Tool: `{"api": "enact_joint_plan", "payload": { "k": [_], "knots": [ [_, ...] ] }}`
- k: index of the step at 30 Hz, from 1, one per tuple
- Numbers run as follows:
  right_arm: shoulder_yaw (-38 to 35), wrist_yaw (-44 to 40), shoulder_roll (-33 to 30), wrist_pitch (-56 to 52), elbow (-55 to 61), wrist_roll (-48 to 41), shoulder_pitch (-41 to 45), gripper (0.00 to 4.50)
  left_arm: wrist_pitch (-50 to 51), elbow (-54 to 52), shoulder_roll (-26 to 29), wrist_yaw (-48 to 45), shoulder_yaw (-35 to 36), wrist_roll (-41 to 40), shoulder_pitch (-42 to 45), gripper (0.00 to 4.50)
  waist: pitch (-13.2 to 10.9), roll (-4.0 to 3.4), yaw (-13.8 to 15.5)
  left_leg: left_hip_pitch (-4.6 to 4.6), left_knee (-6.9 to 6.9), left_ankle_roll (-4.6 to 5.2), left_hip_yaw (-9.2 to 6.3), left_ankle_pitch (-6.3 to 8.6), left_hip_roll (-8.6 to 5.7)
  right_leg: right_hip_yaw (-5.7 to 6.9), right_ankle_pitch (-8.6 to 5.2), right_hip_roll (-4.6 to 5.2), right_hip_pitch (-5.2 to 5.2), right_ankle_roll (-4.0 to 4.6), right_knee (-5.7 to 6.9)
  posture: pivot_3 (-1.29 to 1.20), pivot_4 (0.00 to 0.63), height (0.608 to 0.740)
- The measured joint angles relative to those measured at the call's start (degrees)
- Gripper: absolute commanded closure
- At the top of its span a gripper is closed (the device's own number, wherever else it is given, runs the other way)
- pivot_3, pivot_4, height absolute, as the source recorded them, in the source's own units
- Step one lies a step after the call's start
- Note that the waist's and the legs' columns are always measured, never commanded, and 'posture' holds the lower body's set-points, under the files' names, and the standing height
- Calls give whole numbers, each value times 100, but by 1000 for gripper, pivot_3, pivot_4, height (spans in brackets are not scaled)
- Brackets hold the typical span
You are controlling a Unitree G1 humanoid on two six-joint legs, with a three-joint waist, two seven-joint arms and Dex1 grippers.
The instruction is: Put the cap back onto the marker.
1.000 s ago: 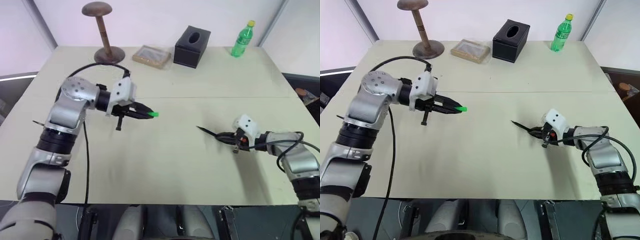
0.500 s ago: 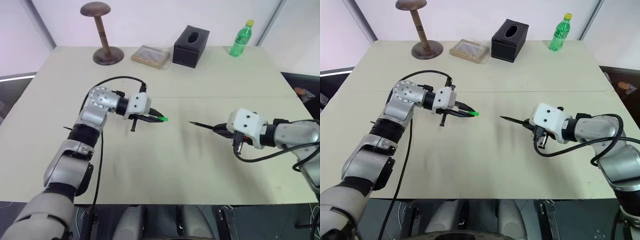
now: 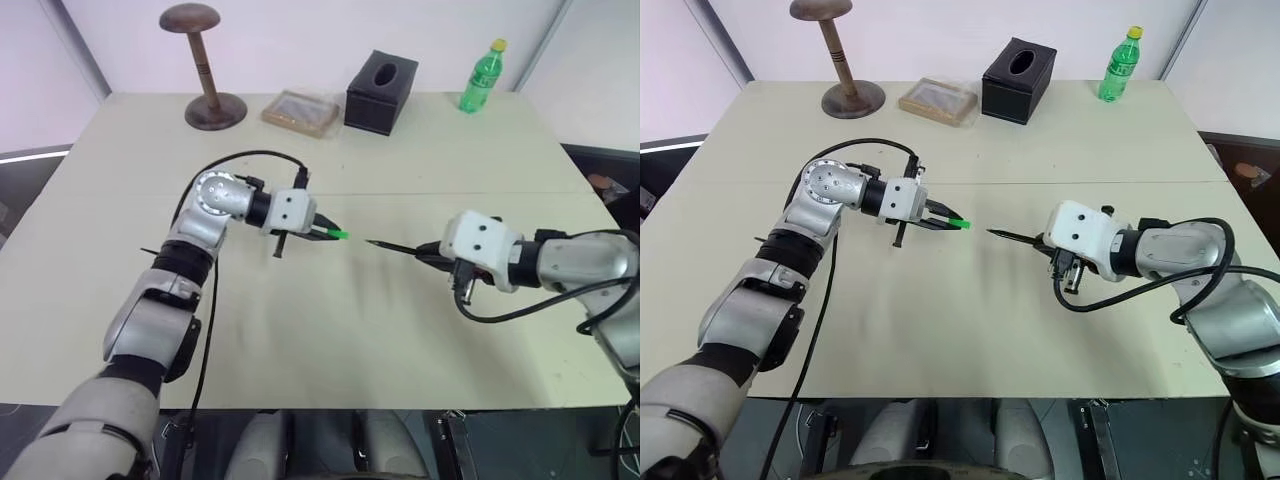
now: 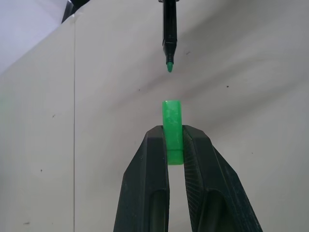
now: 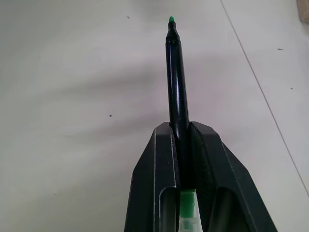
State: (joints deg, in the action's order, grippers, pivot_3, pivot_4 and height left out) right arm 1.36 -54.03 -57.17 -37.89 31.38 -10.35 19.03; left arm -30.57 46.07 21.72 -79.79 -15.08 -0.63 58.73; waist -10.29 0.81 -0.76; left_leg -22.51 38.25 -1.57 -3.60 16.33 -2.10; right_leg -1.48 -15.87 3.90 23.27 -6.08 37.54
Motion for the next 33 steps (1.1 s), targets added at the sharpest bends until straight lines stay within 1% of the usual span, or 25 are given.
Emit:
{"api": "enact_joint_plan", "payload": {
  "k": [6, 18, 33],
  "knots": [
    [76, 17, 13, -58, 3, -3, 205, 4444, -15, 60, -78, 8, -1, 9, 0, 4500, 0, 0, 13, -1, 0, 0, 0, 0, 0, 0, 0, 1, 0, 0, 0, 0, 150, 740],
    [219, 30, 48, -164, 91, -13, 331, 4444, -23, 106, -226, 39, -1, 18, 52, 4500, 0, 0, 10, -1, 0, 0, -1, 0, -1, 0, 0, 1, 0, 0, 0, 0, 150, 740],
    [257, 42, 66, -177, 95, -13, 404, 4444, -24, 106, -266, 45, -1, 18, 56, 4500, 0, 0, 9, -1, 0, 0, -1, 0, -1, 0, 0, 1, 0, 0, 0, 0, 150, 740]
  ]
}}
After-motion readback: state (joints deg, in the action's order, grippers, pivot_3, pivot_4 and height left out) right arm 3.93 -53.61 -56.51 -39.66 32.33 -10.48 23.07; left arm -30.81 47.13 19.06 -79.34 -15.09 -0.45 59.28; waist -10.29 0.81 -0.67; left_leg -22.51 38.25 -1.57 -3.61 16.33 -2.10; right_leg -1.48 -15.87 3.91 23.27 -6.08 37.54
